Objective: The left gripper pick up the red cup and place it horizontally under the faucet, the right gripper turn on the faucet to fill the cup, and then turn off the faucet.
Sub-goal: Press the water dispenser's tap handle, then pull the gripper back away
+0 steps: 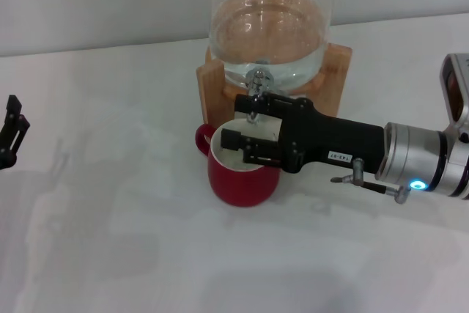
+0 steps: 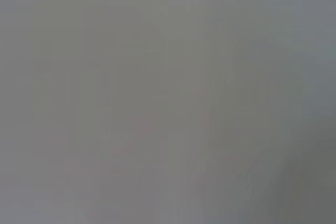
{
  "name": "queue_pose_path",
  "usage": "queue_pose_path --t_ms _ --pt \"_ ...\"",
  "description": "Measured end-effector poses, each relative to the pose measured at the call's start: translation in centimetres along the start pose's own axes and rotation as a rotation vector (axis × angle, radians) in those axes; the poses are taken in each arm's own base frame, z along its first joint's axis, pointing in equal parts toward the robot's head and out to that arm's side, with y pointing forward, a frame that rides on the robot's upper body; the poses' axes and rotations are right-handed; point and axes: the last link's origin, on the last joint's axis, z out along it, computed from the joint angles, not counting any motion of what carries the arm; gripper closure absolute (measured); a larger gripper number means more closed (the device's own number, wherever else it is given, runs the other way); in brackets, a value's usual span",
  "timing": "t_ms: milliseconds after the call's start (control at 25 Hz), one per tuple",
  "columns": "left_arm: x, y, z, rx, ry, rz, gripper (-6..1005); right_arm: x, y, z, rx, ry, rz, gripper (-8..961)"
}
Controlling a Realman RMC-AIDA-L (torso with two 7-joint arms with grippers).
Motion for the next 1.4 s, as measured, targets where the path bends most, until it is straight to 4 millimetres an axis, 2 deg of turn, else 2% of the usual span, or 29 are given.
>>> queue_pose_path --t_ms 1400 --pt "0.1 0.3 0.5 -0.009 0.003 -0.002 125 -0.2 -0.7 -1.7 0.044 -0.005 -0.013 202"
